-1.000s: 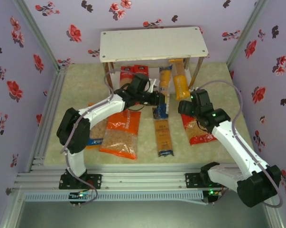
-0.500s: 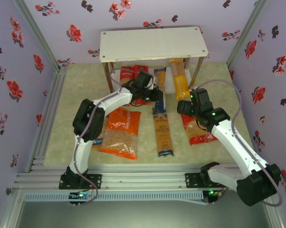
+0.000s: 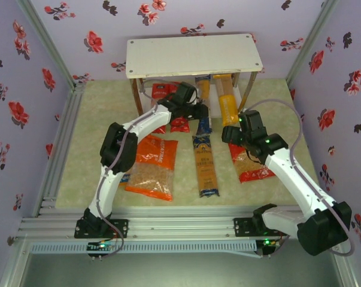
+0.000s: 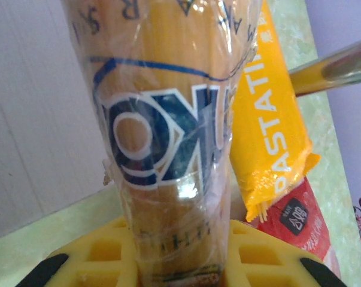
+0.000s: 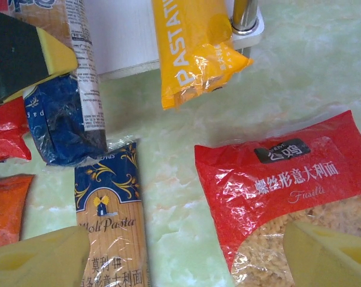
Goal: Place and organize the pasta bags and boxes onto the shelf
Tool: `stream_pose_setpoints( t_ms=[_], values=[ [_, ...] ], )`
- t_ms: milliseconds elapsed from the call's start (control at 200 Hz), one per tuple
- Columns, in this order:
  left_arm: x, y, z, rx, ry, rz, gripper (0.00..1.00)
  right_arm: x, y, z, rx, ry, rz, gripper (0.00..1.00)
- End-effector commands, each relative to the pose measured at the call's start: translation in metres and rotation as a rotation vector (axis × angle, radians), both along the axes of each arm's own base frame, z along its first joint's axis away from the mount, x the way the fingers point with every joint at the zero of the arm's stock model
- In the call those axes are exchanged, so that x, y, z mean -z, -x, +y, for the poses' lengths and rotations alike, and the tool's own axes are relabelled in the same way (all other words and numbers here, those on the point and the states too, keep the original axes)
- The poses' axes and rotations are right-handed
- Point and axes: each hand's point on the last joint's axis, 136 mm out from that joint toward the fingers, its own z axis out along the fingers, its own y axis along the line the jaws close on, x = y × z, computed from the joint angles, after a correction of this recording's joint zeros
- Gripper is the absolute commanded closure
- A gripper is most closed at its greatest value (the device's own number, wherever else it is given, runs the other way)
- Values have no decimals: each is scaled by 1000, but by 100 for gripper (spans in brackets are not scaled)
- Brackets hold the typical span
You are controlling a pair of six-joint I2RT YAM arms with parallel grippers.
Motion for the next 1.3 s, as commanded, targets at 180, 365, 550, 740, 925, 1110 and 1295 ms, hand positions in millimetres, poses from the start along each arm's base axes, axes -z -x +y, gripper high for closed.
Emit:
stream_pose_setpoints(
  t_ms=[180,365,550,740,925,1110,1295],
  values=[
    [-53,-43,3,-21,45,-162,100,-1,-10,4,-18,-9,-10,15],
    [-46,-51,8,-34,19,-151,100,2,-12,4,-20,-11,-1,15],
    [-39,-50,9,-32,0,-131,90,-1,-13,3,-15,-13,-9,15],
    [-36,-54,13,-51,-9,-128,75,-3,-13,2,-14,-13,-11,15],
    [-38,-58,16,-72,0,-130,68,-4,-11,0,-8,-12,-13,15],
    [-36,-66,20,-100,16,-118,61,-5,-10,-1,-4,-14,-17,15],
    [-33,-65,21,-96,8,-114,55,-5,-8,-2,0,-13,-18,15]
  ],
)
